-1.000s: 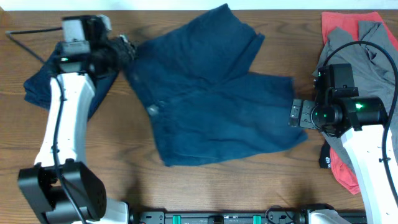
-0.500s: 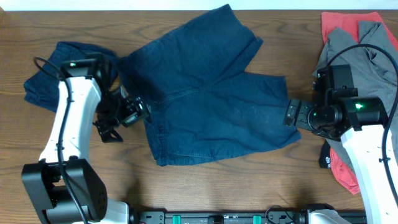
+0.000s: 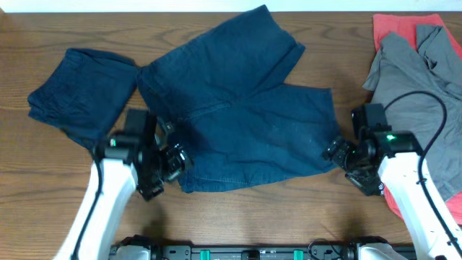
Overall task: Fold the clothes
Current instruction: 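Grasp the near hem corners of the shorts with both grippers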
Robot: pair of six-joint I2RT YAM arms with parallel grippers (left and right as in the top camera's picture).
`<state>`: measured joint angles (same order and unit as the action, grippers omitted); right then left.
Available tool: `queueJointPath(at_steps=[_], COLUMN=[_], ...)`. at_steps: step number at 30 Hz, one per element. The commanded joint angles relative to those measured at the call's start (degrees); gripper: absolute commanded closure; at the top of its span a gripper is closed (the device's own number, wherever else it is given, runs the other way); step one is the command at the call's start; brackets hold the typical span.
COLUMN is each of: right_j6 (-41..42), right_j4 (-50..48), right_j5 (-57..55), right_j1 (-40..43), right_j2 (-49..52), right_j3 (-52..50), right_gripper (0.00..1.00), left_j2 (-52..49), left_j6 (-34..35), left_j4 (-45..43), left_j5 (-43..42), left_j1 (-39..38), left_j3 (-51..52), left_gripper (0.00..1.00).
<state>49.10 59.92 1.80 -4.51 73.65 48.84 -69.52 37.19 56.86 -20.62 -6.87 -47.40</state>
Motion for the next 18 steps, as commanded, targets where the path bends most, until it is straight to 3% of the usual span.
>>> queueJointPath(at_steps=[1, 5, 12, 15, 18], right_j6=[5.4, 6.2, 6.2, 6.2, 6.2], right_j4=[-3.1, -7.2, -8.0, -8.1, -8.0], right_j5=[0.2, 0.9, 1.5, 1.5, 1.5], right_j1=[1.2, 1.2, 1.2, 1.2, 1.2], right_j2=[-0.3, -0.2, -0.2, -0.2, -0.2], right_j3=[-2.8, -5.6, -6.6, -6.6, -6.6], right_gripper=[0.01, 0.01, 0.01, 0.01, 0.01], left_j2=[4.8, 7.2, 4.7, 4.2, 4.2], left_j6=[8.8, 12.6, 18.0, 18.2, 20.1], left_j4=[-4.9, -14.3, -25.7, -26.3, -26.4], left_j5=[0.3, 0.3, 2.2, 6.4, 7.5], left_j1=[-2.4, -6.3, -10.7, -10.7, -10.7], left_j3=[6.2, 12.8, 20.8, 21.0, 21.0], left_gripper=[0.02, 0.0, 0.07, 0.17, 0.39])
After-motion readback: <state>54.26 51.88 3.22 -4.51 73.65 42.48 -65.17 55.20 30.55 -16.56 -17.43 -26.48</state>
